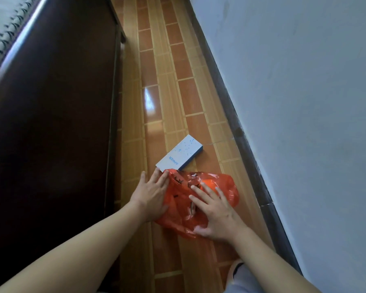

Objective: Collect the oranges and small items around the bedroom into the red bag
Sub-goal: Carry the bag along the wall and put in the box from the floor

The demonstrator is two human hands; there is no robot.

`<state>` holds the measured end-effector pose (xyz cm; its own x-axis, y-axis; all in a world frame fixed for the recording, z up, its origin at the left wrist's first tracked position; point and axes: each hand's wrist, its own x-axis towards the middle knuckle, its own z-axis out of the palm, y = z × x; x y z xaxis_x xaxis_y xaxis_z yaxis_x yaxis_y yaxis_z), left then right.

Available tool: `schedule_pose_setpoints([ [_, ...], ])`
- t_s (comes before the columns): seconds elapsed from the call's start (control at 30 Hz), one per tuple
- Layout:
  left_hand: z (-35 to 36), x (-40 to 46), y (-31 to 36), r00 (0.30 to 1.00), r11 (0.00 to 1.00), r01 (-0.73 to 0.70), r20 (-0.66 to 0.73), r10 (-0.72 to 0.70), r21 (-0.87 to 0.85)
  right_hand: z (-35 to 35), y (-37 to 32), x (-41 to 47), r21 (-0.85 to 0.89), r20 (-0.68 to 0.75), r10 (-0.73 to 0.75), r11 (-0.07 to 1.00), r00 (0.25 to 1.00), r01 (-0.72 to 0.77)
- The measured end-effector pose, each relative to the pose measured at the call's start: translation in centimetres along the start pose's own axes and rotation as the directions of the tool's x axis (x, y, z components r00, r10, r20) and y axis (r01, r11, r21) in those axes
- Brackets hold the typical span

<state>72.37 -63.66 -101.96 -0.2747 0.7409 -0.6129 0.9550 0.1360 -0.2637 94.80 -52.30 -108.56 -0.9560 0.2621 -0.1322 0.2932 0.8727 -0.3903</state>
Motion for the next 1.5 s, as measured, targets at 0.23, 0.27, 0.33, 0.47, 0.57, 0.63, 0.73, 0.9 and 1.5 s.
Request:
schedule_pose_setpoints([
  [0.23, -0.1, 0.2, -0.1, 0.992, 0.99, 0.129, -0.011, -0.128, 0.061, 0.5, 2.1, -0.3, -0.025, 0.089, 0.176, 0.984, 0.98, -0.174],
  [0.27, -0.3, 0.2, 0.1, 0.992, 0.992, 0.121, -0.034, -0.12, 0.034, 0.3, 2.3, -0.1, -0.016, 0.092, 0.193, 0.981, 0.977, -0.192],
  [0.33, -0.9, 0.0, 0.8, 0.99, 0.999, 0.033, -0.134, -0.038, -0.038, 0.0, 2.6, 0.2, 0.004, 0.098, 0.219, 0.975, 0.971, -0.22],
  [0.47, -1.4, 0.0, 3.6, 0.95, 0.965, -0.243, -0.224, 0.217, -0.097, -0.5, 3.4, 1.4, 0.032, 0.081, 0.259, 0.964, 0.962, -0.262],
  [0.57, -0.8, 0.3, 4.7, 0.974, 0.972, -0.218, -0.08, 0.211, -0.088, -1.1, 4.6, 2.5, 0.042, 0.093, 0.284, 0.957, 0.954, -0.288],
  [0.63, -0.3, 0.6, 3.8, 0.986, 0.982, -0.165, -0.045, 0.162, -0.091, -1.2, 5.4, 3.1, 0.052, 0.106, 0.302, 0.95, 0.947, -0.309],
  [0.73, 1.1, 0.6, 1.5, 0.995, 0.985, -0.097, -0.008, 0.097, -0.142, -1.2, 6.4, 3.6, 0.075, 0.116, 0.31, 0.945, 0.944, -0.32],
  [0.9, 2.5, 0.4, -0.1, 0.997, 0.981, -0.069, 0.03, 0.076, -0.183, -1.1, 7.0, 4.2, 0.083, 0.121, 0.274, 0.955, 0.954, -0.285],
  [1.5, 1.0, -0.3, -0.6, 0.953, 0.83, -0.048, -0.274, -0.128, -0.555, -7.2, 2.5, 12.8, 0.089, -0.151, 0.134, 0.989, 0.979, -0.122],
])
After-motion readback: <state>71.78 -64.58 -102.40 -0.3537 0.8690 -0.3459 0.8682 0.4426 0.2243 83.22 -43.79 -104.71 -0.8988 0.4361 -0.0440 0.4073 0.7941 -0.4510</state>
